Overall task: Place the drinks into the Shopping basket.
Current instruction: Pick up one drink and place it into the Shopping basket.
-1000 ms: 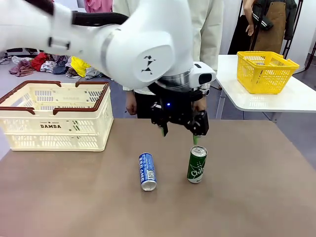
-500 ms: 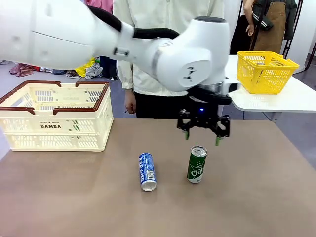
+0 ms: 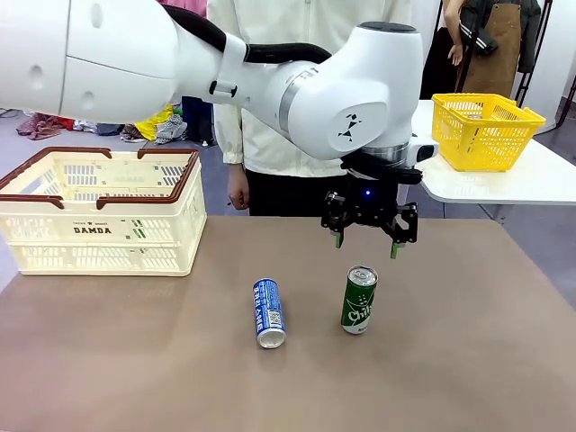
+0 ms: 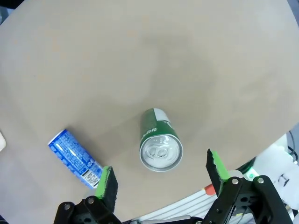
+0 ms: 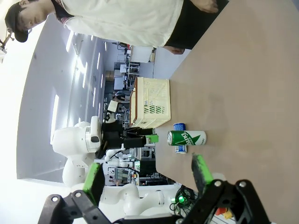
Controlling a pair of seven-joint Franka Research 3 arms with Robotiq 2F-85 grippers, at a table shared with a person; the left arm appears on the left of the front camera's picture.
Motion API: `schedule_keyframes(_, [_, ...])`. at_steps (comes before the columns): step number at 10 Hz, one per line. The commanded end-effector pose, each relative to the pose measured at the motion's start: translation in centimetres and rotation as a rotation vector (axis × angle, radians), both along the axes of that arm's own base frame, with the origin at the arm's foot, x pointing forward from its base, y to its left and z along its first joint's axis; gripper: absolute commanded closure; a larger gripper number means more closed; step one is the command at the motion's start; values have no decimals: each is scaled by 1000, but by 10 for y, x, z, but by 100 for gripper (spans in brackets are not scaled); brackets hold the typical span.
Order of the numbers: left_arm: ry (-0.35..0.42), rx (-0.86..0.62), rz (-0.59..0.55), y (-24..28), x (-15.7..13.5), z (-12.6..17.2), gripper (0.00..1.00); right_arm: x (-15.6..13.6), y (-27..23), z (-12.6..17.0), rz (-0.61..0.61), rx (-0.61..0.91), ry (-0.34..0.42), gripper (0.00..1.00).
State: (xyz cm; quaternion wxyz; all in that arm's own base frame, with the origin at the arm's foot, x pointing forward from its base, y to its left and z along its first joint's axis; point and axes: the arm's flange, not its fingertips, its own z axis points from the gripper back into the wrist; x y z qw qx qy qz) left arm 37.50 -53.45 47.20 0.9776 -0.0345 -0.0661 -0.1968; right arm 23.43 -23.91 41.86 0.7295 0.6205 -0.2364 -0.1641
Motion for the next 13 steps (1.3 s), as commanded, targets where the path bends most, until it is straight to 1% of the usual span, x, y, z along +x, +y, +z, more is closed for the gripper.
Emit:
schedule_keyframes(1, [4,-3,-1,-3,2,-1,0,-2,-1,1,10,-7,-19,0])
schedule_keyframes(2, [45,13,9,-1,4,-9,0,-2,-1,1,10,-7,-19,0])
schedule_keyframes(4, [85,18,2,2,8,-25,0,-2,-1,1,10,-7,-19,0])
schedule_keyframes(5, [90,21,35,7,15,-34,0,-2,-1,1,10,-7,-19,0])
schedule_keyframes(6, [113,12,59,11,21,-44,0,-2,-1,1,10,-7,-19,0])
schedule_keyframes(8, [180,34,30,6,23,-63,0,-2,-1,1,10,-7,-19,0])
schedule_keyframes(11, [235,55,-4,-8,28,-89,0,-2,-1,1,10,-7,-19,0])
schedule_keyframes(13, [240,78,-6,-17,27,-98,0,-2,-1,1,10,-7,-19,0])
